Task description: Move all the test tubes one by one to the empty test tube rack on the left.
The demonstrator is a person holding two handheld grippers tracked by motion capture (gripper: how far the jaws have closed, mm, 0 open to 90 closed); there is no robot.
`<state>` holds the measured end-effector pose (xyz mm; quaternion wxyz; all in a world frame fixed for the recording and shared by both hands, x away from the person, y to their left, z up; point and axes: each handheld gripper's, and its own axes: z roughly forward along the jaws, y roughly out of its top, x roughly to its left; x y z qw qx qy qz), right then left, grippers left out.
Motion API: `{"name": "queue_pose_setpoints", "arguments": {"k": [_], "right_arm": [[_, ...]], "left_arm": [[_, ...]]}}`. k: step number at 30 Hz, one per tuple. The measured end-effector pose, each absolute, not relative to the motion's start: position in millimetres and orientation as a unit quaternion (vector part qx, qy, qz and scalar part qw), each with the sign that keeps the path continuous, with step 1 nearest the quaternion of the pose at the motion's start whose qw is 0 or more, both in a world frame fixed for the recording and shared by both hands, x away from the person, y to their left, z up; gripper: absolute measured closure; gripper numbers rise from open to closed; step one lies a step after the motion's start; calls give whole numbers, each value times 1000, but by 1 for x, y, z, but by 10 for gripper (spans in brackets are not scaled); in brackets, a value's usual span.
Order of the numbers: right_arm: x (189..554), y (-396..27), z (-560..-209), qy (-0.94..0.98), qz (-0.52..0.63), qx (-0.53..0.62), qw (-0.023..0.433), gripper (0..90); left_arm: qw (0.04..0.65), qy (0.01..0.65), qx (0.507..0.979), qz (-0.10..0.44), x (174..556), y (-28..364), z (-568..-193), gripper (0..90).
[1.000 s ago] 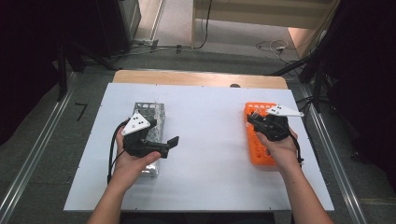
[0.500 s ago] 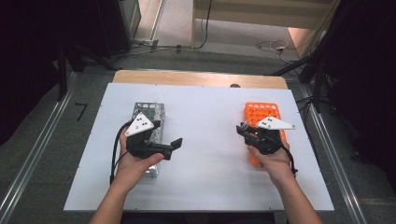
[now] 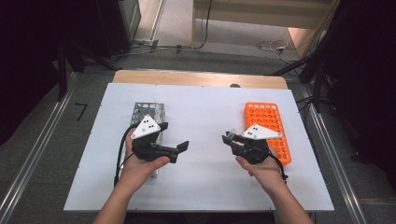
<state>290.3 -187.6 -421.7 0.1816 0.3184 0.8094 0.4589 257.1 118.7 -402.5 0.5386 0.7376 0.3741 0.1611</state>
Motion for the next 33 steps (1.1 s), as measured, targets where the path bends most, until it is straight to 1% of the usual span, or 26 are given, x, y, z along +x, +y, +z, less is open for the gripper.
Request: {"name": "queue_pose_setpoints", "arguments": {"k": [6, 10, 14, 20, 24, 27, 30, 33], "right_arm": [[283, -174, -422, 818, 462, 299, 169, 730], [281, -169, -422, 821, 463, 291, 165, 730], [278, -164, -423, 825, 462, 284, 160, 730], [273, -156, -424, 831, 461, 270, 155, 730], [269, -149, -425, 835, 460, 263, 151, 730], [267, -144, -426, 837, 459, 256, 150, 730], [265, -140, -427, 841, 457, 250, 148, 730], [262, -136, -428, 843, 455, 245, 147, 730]], "left_arm": [[541, 368, 740, 153, 255, 110, -402, 45], [546, 366, 741, 137, 255, 104, -403, 87], [554, 355, 742, 129, 253, 99, -403, 165], [558, 340, 746, 127, 248, 87, -400, 324], [557, 327, 753, 125, 245, 79, -400, 389], [560, 318, 756, 120, 244, 76, -400, 467], [559, 313, 759, 117, 243, 72, -401, 516], [556, 308, 763, 117, 242, 68, -402, 546]]}}
